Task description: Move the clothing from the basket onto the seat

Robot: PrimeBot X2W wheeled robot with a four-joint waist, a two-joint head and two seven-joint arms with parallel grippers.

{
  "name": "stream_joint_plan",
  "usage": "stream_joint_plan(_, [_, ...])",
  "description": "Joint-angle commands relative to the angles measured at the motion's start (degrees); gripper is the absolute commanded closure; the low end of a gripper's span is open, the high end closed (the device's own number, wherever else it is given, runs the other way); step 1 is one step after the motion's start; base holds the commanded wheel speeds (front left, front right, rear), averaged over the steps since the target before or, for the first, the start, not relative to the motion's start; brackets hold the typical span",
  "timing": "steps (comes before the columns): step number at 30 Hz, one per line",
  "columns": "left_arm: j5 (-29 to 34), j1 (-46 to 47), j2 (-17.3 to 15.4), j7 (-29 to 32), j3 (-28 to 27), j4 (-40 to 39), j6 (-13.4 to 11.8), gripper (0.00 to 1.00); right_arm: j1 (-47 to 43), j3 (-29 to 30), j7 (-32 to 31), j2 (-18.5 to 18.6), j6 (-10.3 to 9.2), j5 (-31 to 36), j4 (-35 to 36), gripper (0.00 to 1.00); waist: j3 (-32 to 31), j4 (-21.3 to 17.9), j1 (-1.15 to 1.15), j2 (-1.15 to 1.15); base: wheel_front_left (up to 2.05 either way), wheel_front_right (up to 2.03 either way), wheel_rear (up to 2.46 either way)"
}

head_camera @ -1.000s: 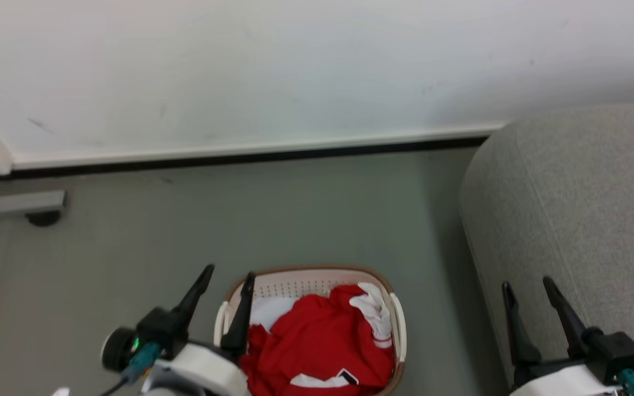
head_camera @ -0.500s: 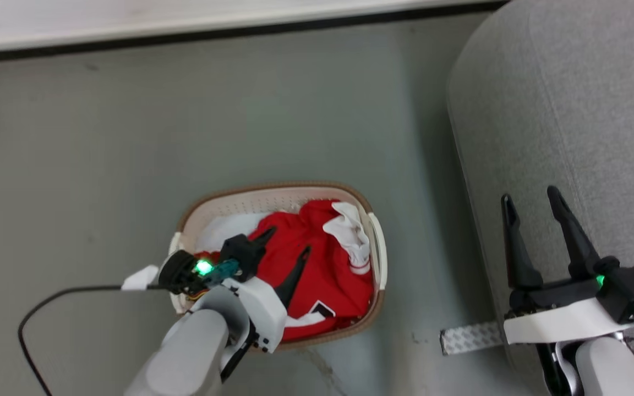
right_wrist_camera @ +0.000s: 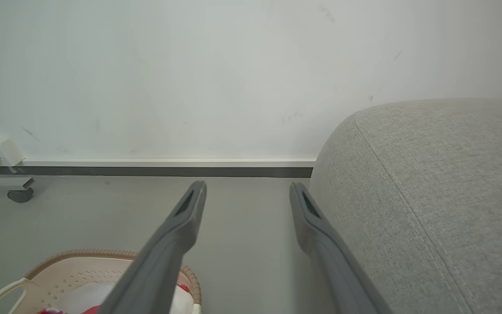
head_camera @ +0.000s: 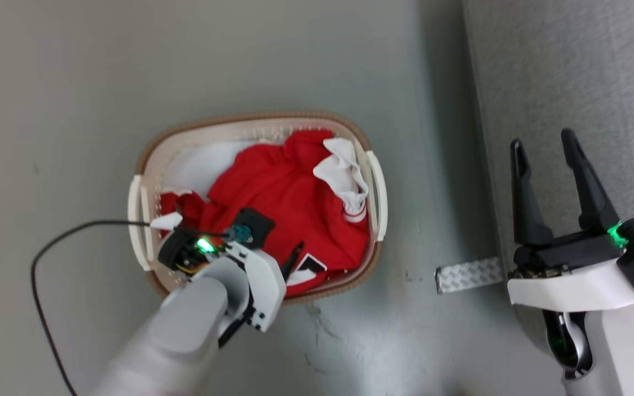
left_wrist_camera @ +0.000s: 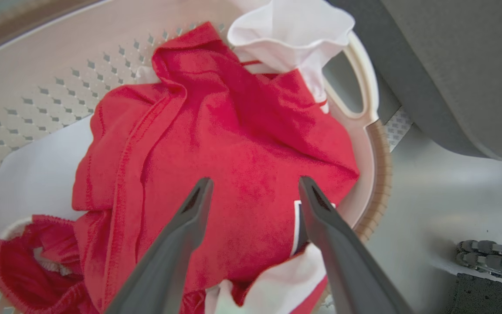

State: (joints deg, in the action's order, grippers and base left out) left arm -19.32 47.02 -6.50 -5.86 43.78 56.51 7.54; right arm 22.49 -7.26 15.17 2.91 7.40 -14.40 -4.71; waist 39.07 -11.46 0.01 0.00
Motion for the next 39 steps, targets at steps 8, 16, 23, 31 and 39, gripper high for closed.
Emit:
stream_joint_plan(8, [-4.46, 5.24, -3.47, 4.30, 9.07, 2.02, -0.14, 0.00, 2.72, 0.32, -0.02, 0.00, 0.17, -1.45, 3.03, 0.00, 10.28, -0.69, -0.01, 0.00, 0.00, 0.00, 0.00])
stream_joint_plan(16, [-8.28, 9.42, -5.94, 3.92, 15.80, 2.12, -0.13, 0.81, 3.53, 1.50, -0.02, -0.01, 0.17, -2.79, 5.17, 0.00, 14.75, -1.94, -0.01, 0.00, 0.00, 0.00, 0.00])
stream_joint_plan(23, [-10.47, 10.59, -5.38, -1.07, 18.51, 2.95, -0.13, 1.00, 2.53, 2.65, -0.02, -0.01, 0.17, -3.05, 4.76, 0.00, 12.64, -1.31, -0.01, 0.00, 0.00, 0.00, 0.00])
stream_joint_plan(31, [-12.26, 9.63, -3.53, -7.37, 18.33, 5.21, -0.13, 1.00, 1.13, 2.42, -0.02, 0.02, 0.17, -1.85, 3.11, 0.00, 4.85, 0.85, -0.01, 0.00, 0.00, 0.00, 0.00])
stream_joint_plan(39, [-14.70, 5.80, -1.99, -9.21, 16.09, 5.35, -0.13, 1.00, -2.01, 2.10, -0.02, 0.03, 0.17, -1.67, 0.68, 0.00, -4.51, 2.43, -0.01, 0.00, 0.00, 0.00, 0.00])
